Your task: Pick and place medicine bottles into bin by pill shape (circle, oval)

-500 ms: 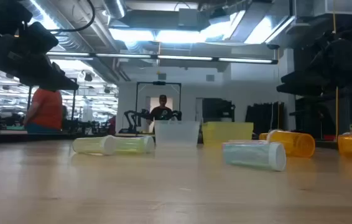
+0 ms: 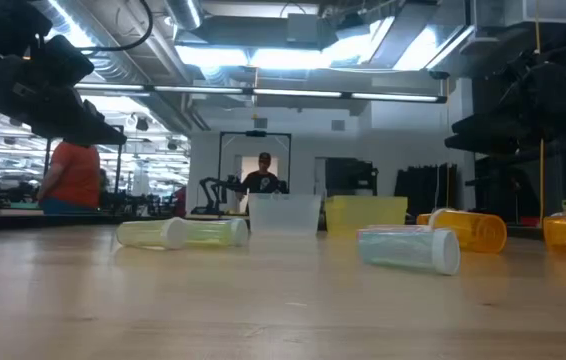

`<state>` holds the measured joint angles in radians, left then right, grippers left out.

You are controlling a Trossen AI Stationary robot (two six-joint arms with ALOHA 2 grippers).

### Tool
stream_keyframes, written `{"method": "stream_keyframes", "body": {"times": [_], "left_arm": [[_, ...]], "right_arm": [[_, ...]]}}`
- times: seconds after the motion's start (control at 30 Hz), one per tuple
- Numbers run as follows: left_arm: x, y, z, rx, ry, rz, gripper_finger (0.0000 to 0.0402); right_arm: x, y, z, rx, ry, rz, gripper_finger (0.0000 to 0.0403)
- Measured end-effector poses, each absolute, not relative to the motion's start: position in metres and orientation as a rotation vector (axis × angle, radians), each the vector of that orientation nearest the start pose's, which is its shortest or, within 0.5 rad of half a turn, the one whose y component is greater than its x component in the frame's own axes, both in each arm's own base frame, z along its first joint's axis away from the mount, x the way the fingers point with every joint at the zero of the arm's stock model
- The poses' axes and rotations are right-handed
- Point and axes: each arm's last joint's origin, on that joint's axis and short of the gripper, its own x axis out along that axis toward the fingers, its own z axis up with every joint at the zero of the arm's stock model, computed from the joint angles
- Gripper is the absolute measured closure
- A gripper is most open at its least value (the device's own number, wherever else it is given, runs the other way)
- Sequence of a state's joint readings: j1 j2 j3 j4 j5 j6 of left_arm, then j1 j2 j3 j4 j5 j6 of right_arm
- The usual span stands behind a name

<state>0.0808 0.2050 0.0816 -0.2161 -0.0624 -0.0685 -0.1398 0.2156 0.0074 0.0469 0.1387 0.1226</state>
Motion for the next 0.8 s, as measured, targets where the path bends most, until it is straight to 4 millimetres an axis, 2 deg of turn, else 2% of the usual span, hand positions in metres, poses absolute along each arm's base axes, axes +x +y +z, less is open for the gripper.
{"method": "stream_keyframes", "body": {"times": [0.8], "left_arm": [[0.1027,0.0101,0.1545,-0.071,0.335,0.153,0.0379]], "right_arm": [[0.1082,-0.0193,0.1551,0.092,0.121,-0.284,0.0104]]}}
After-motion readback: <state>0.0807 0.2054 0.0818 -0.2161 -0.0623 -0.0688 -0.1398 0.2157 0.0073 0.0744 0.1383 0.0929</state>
